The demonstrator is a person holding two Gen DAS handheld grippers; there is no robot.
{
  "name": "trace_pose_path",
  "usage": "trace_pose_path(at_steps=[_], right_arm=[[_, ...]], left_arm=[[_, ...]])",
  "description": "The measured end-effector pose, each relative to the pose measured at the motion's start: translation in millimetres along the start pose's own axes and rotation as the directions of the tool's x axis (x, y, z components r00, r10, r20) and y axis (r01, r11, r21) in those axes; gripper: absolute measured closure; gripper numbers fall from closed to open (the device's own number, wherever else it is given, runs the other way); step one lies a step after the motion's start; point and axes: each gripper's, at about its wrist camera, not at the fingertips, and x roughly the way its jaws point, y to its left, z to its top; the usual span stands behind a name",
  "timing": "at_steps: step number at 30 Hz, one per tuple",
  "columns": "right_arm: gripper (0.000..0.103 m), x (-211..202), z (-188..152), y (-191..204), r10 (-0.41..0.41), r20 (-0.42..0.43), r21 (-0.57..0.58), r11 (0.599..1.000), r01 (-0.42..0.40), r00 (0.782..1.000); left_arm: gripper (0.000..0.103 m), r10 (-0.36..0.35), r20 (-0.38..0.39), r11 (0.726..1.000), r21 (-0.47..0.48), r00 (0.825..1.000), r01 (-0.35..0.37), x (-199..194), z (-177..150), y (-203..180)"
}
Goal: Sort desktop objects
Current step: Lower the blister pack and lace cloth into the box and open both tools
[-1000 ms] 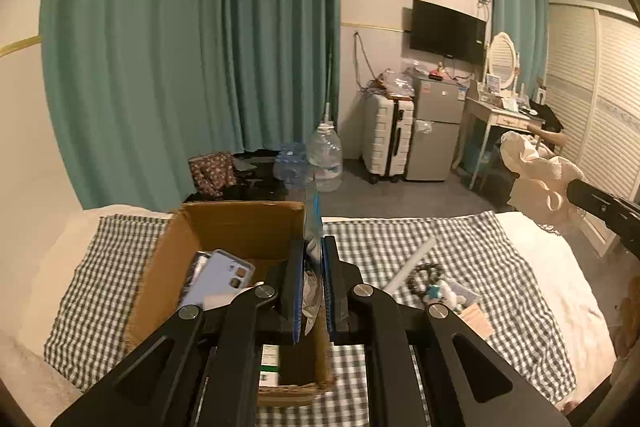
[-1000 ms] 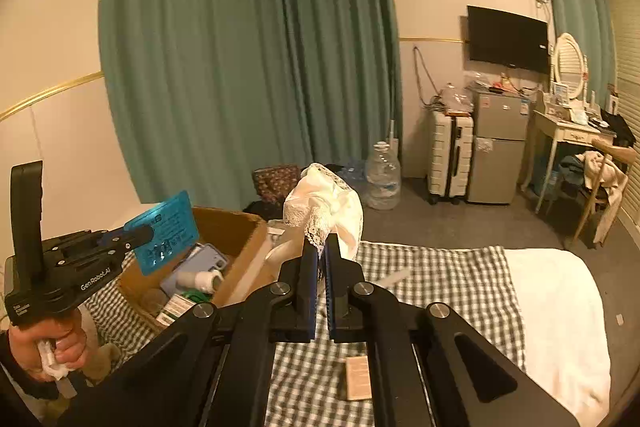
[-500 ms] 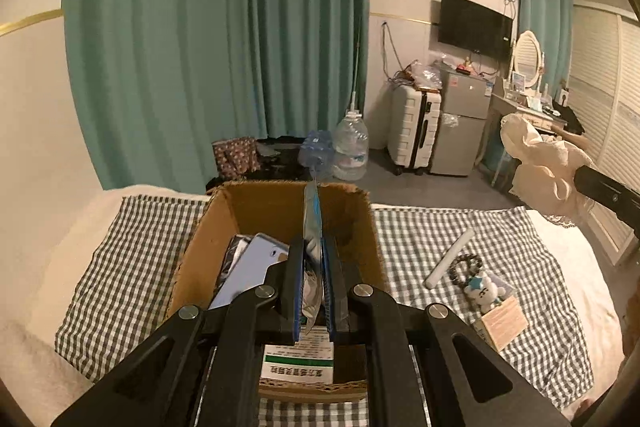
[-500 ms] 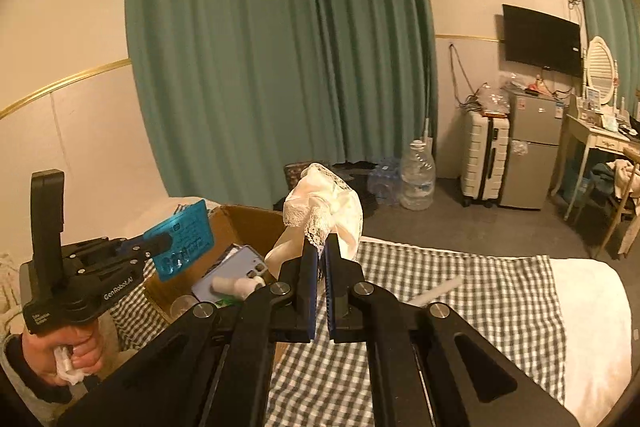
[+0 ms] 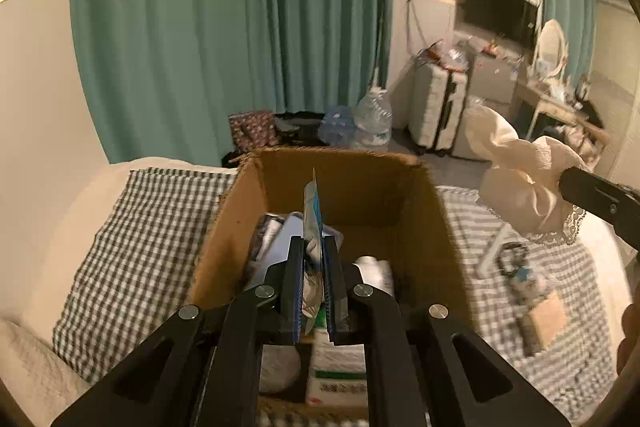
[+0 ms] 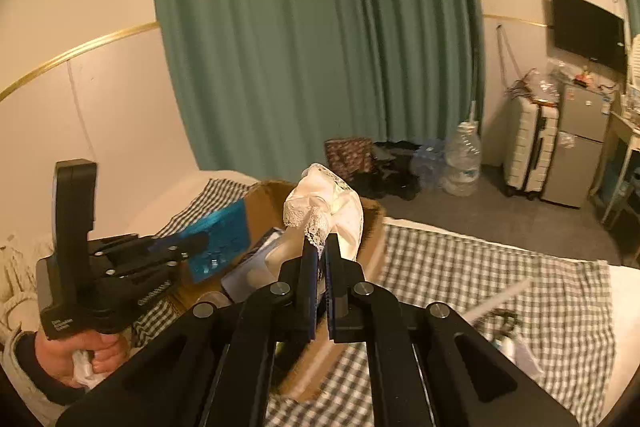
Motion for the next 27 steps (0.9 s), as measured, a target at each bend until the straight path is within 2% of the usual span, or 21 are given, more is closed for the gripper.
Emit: trace_pose_path(at_steps=[6, 9, 10, 11, 12, 14, 15, 21, 23, 27], right_arm=[[0.100, 71, 0, 15, 0.047, -0.079, -0.015, 0.999, -0.049, 0.996], [0.099, 108, -8, 21, 0.032, -0.135, -0.046, 0.998, -0.039, 0.990], [0.093, 117, -10, 22, 0.021, -0.149, -0.059, 0.998, -0.030, 0.989], [0.078, 125, -13, 21, 0.009, -0.165, -0.063, 0.998, -0.019, 0.986], [0.072, 127, -15, 19, 0.006, -0.168, -0.056, 0.998, -0.016, 0.986], [0.058, 124, -20, 13, 0.010, -0.136, -0.023, 1.000, -0.013, 0.991], [0.056, 120, -21, 10, 0.010, -0.122, -0.010, 1.000, -0.011, 0.993], [0.055, 85, -16, -10, -0.036, -0.084, 0.056, 0.998, 0.040, 0.996], [0.050, 67, -12, -16, -0.062, -0.071, 0.078, 0.995, 0.068, 0.996], [0.036, 23, -1, -28, -0.088, -0.019, 0.117, 0.989, 0.089, 0.996]], left_arm=[[0.095, 0.025, -0.084, 0.999, -0.031, 0.996, -0.028, 47, -3, 18], [0.086, 0.046, -0.120, 0.999, -0.003, 0.992, -0.047, 61, -7, 20], [0.082, 0.044, -0.124, 0.999, 0.002, 0.991, -0.045, 63, -8, 20], [0.079, 0.044, -0.124, 0.999, 0.005, 0.991, -0.044, 64, -9, 20], [0.074, 0.045, -0.123, 0.999, 0.009, 0.991, -0.044, 64, -10, 19], [0.067, 0.049, -0.115, 0.999, 0.011, 0.992, -0.048, 62, -10, 16], [0.066, 0.051, -0.115, 0.999, 0.008, 0.992, -0.051, 61, -10, 15], [0.059, 0.042, -0.088, 0.999, 0.006, 0.995, -0.042, 32, 2, 0], [0.052, 0.041, -0.050, 0.999, 0.010, 0.998, -0.041, 13, 9, -7], [0.031, 0.030, 0.019, 1.000, 0.007, 0.999, -0.031, -27, 24, -24]])
